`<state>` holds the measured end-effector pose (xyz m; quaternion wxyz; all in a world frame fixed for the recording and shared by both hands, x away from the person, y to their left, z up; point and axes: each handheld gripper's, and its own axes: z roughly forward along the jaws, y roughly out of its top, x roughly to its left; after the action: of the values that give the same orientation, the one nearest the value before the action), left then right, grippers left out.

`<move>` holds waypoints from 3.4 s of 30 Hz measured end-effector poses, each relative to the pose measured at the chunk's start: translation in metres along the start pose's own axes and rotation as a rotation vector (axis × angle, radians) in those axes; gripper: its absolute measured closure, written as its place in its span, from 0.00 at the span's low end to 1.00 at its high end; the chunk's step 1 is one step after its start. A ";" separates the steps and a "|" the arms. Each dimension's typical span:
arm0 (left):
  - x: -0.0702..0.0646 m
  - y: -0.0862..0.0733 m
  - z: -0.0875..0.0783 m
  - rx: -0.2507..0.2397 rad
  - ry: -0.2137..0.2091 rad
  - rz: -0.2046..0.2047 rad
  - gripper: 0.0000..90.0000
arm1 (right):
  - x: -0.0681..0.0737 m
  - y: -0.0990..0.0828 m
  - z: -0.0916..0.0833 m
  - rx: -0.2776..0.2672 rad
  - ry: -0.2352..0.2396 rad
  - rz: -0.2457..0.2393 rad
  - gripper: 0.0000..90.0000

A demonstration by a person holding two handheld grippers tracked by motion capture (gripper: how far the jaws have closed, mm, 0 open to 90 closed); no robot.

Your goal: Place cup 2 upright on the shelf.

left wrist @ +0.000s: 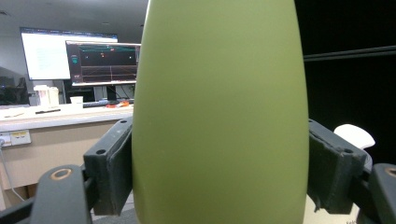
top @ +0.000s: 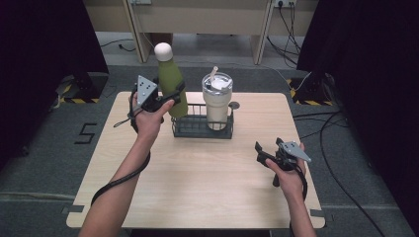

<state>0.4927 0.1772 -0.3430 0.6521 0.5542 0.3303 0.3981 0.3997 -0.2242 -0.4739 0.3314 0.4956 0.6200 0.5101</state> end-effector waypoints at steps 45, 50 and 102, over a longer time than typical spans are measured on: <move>-0.004 -0.021 0.032 0.057 0.009 0.009 0.24 | -0.003 -0.002 0.000 0.004 0.000 0.007 0.17; -0.004 -0.023 0.036 0.062 0.008 0.008 0.24 | -0.003 -0.002 0.001 0.005 0.000 0.004 0.17; 0.002 -0.065 0.055 0.164 0.035 -0.018 0.24 | -0.003 -0.004 0.002 0.013 -0.001 0.015 0.17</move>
<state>0.5519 0.1490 -0.3980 0.6020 0.5958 0.3783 0.3736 0.4009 -0.2263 -0.4782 0.3246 0.5024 0.6197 0.5082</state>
